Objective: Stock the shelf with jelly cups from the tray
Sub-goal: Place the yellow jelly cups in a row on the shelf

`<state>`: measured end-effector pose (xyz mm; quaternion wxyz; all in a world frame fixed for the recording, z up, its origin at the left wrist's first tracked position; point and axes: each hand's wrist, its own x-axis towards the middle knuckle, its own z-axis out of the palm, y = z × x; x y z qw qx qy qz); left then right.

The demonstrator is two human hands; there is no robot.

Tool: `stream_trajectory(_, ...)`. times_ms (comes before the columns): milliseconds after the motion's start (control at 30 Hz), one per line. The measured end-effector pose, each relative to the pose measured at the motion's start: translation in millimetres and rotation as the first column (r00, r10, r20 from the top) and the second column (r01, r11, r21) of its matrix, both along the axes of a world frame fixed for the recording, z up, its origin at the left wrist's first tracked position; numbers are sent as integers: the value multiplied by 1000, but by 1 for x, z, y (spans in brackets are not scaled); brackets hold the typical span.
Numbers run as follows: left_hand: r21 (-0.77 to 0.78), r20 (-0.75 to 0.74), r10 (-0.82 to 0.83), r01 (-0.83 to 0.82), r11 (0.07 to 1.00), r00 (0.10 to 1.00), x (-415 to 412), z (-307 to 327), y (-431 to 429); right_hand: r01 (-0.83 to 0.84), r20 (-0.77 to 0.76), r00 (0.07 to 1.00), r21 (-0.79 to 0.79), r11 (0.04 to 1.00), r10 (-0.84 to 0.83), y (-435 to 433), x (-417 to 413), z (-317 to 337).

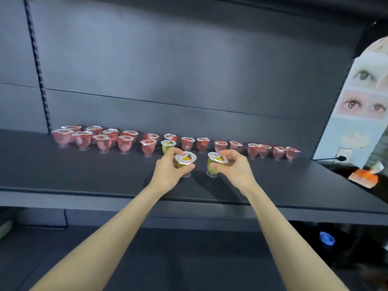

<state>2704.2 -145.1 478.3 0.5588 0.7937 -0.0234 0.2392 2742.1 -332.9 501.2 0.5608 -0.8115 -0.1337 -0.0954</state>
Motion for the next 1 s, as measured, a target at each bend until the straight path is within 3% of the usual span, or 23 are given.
stream_trajectory(200, 180, -26, 147, -140, 974, 989, 69, 1, -10, -69, 64, 994, -195, 978, 83, -6, 75, 3)
stream_trajectory(500, 359, -63, 248, -209, 910, 967, 142, -11, -15, -101, 102, 983, -397, 912, 154, 9, 161, -15)
stream_trajectory(1000, 444, -56, 195, -151, 883, 979, 164, -21, -13, 12, 237, 957, -608, 794, 167, 15, 174, -26)
